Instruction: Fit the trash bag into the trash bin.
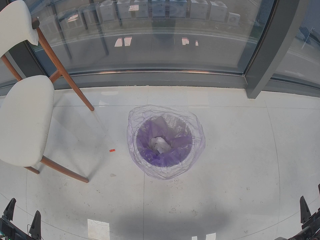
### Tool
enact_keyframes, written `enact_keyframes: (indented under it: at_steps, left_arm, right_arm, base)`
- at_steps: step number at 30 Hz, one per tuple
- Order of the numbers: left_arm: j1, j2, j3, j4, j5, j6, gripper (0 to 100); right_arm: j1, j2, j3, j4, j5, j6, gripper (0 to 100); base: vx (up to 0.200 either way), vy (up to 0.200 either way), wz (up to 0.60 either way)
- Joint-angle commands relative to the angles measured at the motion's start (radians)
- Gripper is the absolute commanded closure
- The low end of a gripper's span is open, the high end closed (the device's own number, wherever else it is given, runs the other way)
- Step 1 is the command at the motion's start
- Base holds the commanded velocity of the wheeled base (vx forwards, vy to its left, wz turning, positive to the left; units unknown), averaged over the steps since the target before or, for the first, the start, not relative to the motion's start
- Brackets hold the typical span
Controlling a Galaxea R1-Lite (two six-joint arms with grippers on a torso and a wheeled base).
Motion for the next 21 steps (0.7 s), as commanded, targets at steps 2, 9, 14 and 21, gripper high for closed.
enact_keyframes:
  at_steps: [2,9,14,21]
  left_arm:
    - [0.000,0.003,0.016,0.000,-0.001,0.000,0]
    - [0.000,0.003,0.016,0.000,0.000,0.000,0]
    - [0.000,0.003,0.016,0.000,0.002,0.000,0]
    - [0.001,0.003,0.016,0.000,0.002,0.000,0]
  right_arm:
    - [0.000,-0.010,0.017,0.000,-0.001,0.001,0]
    - [0.000,-0.010,0.017,0.000,0.000,0.000,0]
    - [0.000,-0.010,0.017,0.000,0.000,-0.003,0]
    - [0.000,-0.010,0.017,0.000,0.000,-0.003,0]
  base:
    - [0.000,0.000,0.00]
    - [0.000,0.200,0.00]
    - [0.000,0.000,0.00]
    - [0.000,0.000,0.00]
